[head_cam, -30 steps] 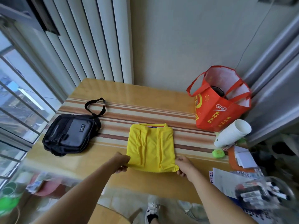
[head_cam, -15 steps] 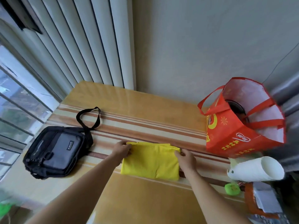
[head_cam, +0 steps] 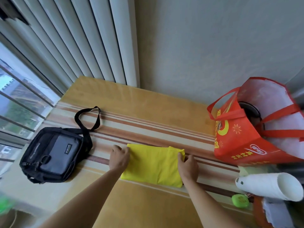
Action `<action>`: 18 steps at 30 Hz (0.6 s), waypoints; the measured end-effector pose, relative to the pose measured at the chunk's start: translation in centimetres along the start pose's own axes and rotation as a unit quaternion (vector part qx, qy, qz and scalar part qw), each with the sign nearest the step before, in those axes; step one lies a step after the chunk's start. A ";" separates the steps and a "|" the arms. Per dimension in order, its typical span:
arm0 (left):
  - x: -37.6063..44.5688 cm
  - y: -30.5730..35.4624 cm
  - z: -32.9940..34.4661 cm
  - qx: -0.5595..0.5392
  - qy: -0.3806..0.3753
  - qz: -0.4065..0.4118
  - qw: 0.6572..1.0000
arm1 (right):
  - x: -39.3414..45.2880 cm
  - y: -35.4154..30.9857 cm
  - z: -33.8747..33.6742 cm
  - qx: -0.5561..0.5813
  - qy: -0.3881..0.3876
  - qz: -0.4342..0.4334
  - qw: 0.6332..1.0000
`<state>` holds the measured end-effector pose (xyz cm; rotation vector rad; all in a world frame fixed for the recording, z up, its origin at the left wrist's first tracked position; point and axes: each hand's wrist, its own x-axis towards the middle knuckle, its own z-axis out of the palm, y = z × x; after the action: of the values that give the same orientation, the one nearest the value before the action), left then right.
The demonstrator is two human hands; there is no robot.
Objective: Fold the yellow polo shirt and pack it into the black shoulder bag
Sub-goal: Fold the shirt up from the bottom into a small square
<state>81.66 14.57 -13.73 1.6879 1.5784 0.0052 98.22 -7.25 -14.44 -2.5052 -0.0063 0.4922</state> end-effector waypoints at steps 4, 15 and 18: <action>-2.1 -1.7 -0.7 0.113 -0.061 0.002 0.992 | -1.6 0.6 0.0 -0.010 -0.084 0.043 0.995; -3.7 -6.6 -4.1 0.081 -0.207 0.068 0.973 | -5.6 3.5 -2.2 -0.048 -0.173 0.016 0.984; -3.5 -6.9 -4.9 0.144 -0.158 0.071 0.974 | -5.6 4.0 -2.8 -0.061 -0.153 -0.018 0.986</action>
<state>72.66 13.53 -12.41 1.9114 1.2627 -0.4185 93.58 -12.74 -12.54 -2.5168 -0.2064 0.8795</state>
